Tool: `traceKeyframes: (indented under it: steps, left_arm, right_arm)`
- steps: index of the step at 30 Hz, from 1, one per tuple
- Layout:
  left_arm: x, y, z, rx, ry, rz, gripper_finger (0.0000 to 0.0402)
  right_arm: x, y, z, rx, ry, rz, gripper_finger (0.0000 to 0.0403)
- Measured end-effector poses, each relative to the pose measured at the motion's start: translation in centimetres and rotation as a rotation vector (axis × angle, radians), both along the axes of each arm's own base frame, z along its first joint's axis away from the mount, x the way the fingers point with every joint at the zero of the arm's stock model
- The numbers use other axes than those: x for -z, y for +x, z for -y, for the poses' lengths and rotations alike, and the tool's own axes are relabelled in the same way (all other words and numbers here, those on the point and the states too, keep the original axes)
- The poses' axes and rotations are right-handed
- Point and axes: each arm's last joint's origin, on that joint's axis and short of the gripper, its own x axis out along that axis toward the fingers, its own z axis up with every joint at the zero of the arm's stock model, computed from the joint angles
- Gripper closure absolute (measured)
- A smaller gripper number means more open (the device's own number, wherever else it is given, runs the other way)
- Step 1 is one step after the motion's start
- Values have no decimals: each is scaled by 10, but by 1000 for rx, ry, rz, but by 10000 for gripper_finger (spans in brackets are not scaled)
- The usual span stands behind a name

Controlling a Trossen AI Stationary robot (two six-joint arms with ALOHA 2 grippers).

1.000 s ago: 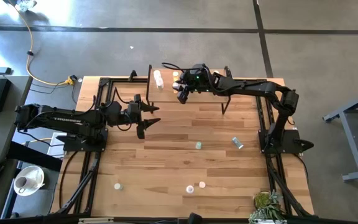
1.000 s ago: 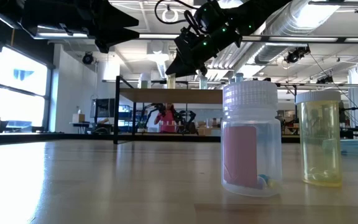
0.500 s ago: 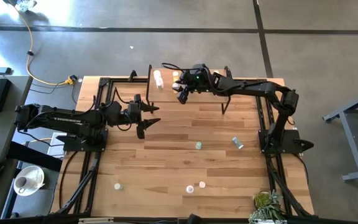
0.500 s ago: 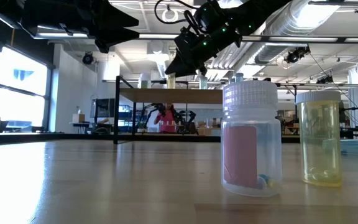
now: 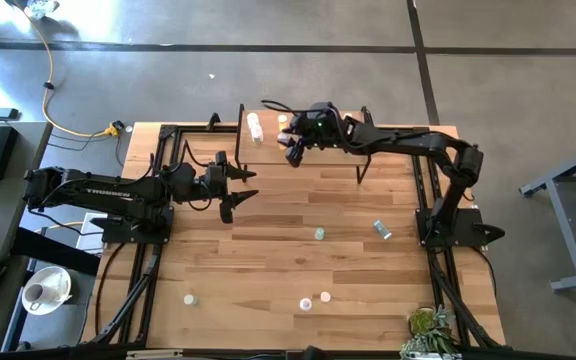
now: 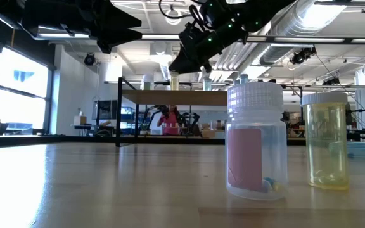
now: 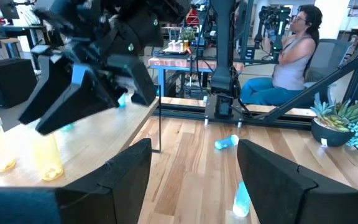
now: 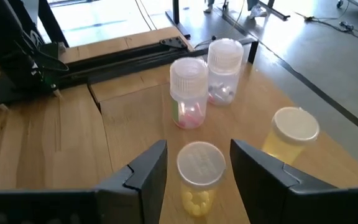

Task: Pick and place medicine bottles onto shelf by color
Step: Put the top yellow pill bottle on the shelf aligned with the other yellow pill bottle, then put the bottom green pill bottle on the shelf aligned with the other green pill bottle

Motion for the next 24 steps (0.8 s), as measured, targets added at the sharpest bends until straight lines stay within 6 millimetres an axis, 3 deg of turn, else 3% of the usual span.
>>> traceKeyframes:
  steps: [11,24]
  left_arm:
    - [3,0,0,1,-8,-32,172]
    - [5,0,1,5,-62,-31,172]
  right_arm:
    - [-14,-12,-10,-11,25,-34,236]
    - [-35,-34,-61,-145,37,-181,236]
